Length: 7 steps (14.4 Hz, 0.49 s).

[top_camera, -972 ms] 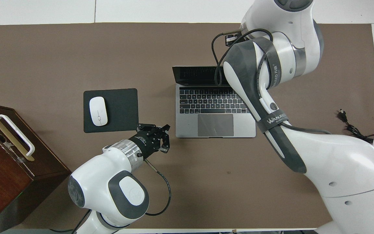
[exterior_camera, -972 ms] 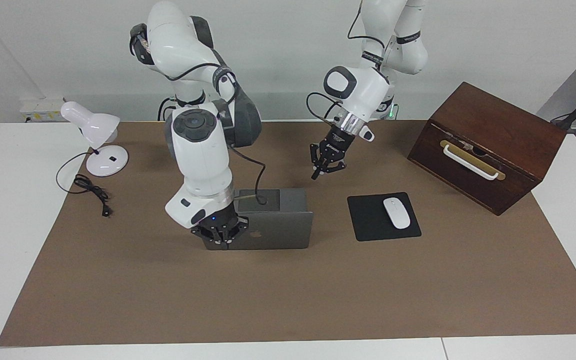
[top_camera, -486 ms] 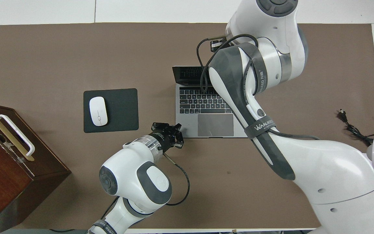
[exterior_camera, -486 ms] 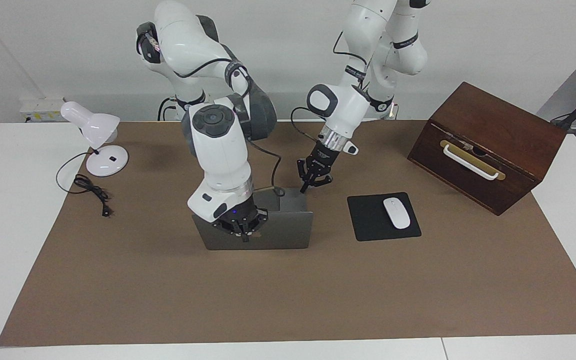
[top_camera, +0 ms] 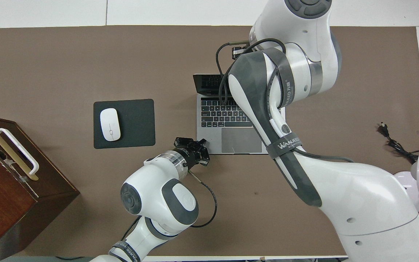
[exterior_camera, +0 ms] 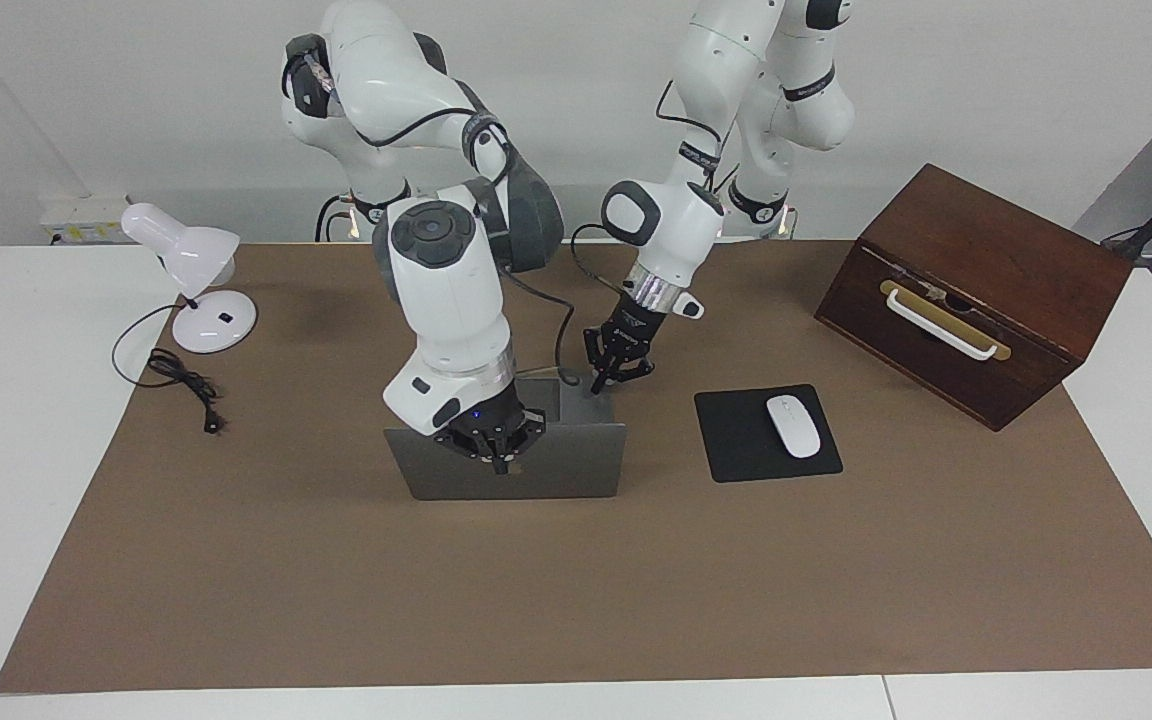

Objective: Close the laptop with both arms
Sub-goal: 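Hold the left gripper at the laptop front while the right gripper contacts the lid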

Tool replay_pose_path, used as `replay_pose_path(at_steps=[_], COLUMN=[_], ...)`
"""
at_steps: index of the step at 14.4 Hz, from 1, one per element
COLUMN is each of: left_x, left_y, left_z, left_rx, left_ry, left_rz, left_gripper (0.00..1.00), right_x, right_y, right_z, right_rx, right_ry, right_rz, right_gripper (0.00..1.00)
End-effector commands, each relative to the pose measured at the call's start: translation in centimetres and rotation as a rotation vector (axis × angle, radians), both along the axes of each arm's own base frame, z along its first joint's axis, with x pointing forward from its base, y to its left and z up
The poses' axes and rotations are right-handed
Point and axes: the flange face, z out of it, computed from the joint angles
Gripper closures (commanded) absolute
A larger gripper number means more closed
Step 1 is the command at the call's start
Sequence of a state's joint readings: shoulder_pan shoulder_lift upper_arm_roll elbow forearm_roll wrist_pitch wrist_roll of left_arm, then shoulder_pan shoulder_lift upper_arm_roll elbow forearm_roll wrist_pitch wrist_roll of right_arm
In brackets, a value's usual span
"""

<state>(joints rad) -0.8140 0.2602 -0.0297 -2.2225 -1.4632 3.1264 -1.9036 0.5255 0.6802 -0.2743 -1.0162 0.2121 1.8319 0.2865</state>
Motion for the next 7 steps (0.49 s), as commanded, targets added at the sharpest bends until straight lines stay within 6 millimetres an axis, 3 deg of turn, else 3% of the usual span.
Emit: replay_pose_path(at_steps=[1, 7], left_x=[0.1, 0.1], left_y=[-0.7, -0.7], left_z=[-0.6, -1.4], left_rx=[0.007, 0.019], left_ry=[-0.006, 0.003], left_rz=[0.023, 0.02], left_gripper=[1.0, 1.0], right_x=[0.1, -0.8], right_y=[0.2, -1.3], right_z=[0.1, -1.0], right_rx=[0.036, 0.043], right_ry=[0.016, 0.079], right_rz=[-0.033, -0.055], right_gripper=[1.0, 1.0])
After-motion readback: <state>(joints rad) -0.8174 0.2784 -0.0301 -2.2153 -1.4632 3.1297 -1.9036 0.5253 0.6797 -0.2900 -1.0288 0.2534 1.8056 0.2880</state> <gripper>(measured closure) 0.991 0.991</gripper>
